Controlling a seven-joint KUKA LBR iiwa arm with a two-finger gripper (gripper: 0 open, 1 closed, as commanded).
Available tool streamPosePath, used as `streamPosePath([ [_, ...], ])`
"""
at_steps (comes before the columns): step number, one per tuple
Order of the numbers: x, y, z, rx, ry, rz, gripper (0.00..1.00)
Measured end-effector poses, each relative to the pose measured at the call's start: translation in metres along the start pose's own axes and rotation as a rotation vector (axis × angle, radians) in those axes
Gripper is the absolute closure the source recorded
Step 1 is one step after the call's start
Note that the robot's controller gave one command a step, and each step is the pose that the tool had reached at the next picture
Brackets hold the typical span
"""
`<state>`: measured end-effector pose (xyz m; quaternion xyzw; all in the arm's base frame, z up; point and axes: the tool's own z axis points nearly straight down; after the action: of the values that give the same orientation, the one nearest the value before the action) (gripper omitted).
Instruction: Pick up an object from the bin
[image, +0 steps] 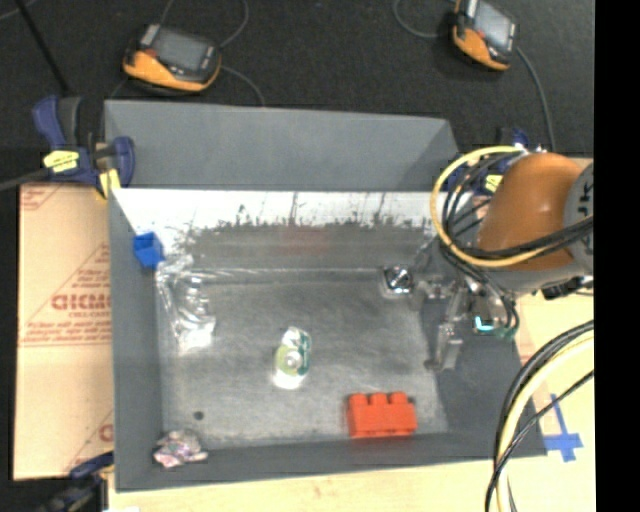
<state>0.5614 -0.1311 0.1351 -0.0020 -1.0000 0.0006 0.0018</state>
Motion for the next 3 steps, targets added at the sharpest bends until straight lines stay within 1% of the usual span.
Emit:
streamPosePath([
  [1,0.01,0.117,0.014,-0.006,-0.005,-0.008,0.0],
  [2,0.073,0.107,0.043,0.0,-0.002,-0.148,0.0],
  [3,0.07,0.108,0.04,0.001,-0.009,-0.152,1.0],
])
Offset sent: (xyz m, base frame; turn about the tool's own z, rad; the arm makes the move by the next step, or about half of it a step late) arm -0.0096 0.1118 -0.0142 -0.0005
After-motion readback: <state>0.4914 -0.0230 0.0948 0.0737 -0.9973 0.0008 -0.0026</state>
